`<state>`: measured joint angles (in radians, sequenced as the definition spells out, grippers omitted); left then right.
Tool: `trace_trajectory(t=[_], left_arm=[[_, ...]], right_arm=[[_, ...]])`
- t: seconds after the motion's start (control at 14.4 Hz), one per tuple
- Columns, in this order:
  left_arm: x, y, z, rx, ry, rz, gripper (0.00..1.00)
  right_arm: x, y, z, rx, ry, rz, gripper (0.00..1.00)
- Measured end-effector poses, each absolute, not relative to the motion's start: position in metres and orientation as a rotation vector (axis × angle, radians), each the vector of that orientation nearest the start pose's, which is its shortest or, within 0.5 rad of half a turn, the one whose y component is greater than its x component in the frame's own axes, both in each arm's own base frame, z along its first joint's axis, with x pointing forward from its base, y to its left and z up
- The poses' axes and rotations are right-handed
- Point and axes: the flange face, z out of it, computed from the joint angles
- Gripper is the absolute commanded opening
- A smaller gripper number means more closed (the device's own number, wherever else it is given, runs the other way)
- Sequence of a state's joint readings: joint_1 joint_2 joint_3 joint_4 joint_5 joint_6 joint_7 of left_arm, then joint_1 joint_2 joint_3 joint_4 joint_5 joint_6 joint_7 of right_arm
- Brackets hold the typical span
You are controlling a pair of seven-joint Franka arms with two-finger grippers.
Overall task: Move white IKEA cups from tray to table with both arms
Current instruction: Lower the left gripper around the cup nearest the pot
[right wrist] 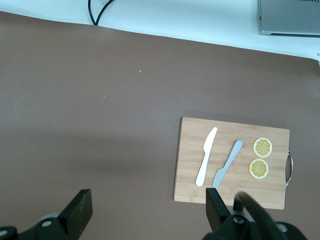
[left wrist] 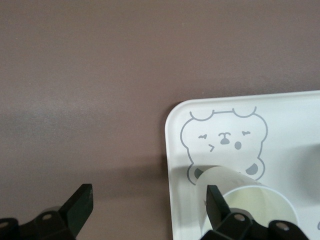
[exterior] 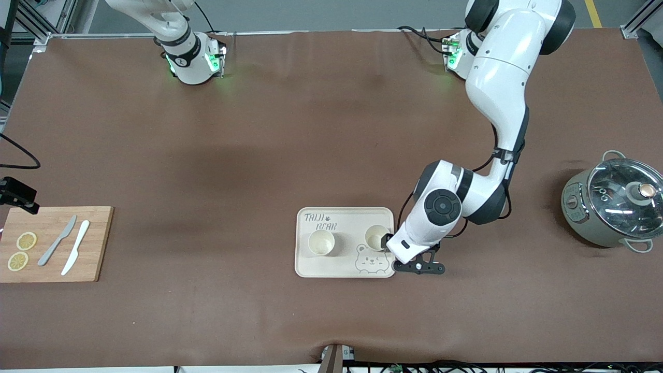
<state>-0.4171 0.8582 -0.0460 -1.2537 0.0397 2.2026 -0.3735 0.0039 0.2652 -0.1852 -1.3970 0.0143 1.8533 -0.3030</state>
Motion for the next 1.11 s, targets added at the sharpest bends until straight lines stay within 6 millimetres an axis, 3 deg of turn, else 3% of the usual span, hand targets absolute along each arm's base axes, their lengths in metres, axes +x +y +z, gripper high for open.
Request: trace_trajectory(t=[0.35,0.84,1.11], left_arm=[[0.68,-0.339,0.257,-3.167,0.159,-0.056,1.0],[0.66,-0.373,0.256,-3.169,0.113,-0.042,1.0],[0.66,-0.371,0.248,-3.166,0.111,-0.038,1.0]], right_arm=[[0.65,-0.102,0.578,-3.201,-0.209,-0.292,1.0],[0.65,-0.102,0.578,-3.201,-0.208,-0.292,1.0],[0.65,-0.102,0.578,-3.201,-0.208,-0.292,1.0]])
